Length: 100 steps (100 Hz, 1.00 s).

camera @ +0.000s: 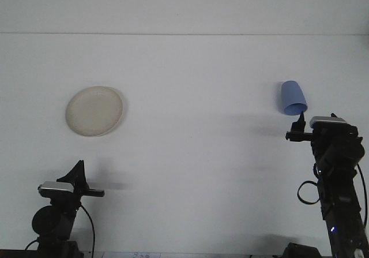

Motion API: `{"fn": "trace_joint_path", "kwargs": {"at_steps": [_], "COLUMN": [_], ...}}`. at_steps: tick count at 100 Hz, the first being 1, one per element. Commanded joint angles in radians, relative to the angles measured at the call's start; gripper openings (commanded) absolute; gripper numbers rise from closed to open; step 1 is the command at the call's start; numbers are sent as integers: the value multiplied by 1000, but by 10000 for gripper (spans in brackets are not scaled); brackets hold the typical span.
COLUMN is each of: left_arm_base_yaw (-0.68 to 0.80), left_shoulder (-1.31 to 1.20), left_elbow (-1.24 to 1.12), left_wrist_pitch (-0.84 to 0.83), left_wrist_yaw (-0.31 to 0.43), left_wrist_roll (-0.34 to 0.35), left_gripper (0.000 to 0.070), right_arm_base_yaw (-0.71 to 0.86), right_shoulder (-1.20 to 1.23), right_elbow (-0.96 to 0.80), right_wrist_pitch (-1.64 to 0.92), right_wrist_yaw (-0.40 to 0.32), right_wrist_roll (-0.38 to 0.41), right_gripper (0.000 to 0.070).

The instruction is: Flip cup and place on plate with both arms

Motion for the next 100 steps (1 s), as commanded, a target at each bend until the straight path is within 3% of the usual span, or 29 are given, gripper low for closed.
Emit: {"fn": "trace_joint_path", "kwargs": {"at_steps": [1,23,47,100], "left_arm_base_yaw": [1,1,1,1], "left_shoulder": [-1,-1,-1,-1], "left_elbow": [-19,-19,-19,-19], "left_wrist_pitch": [14,14,14,14], "left_wrist_yaw": [0,0,0,0], "left_wrist_roll": [0,0,0,0], "left_gripper": [16,16,16,16], "right_arm_base_yaw": [-28,-113,-135,-141], "right_shoulder": [64,278,479,763], "right_elbow": [3,2,2,48], "right_wrist_pitch": [35,169,346,599], "right_wrist_yaw": [-36,-142,-189,-188], "right_wrist_roll": [-23,-21,5,4], "right_gripper": [560,559,558,518]}}
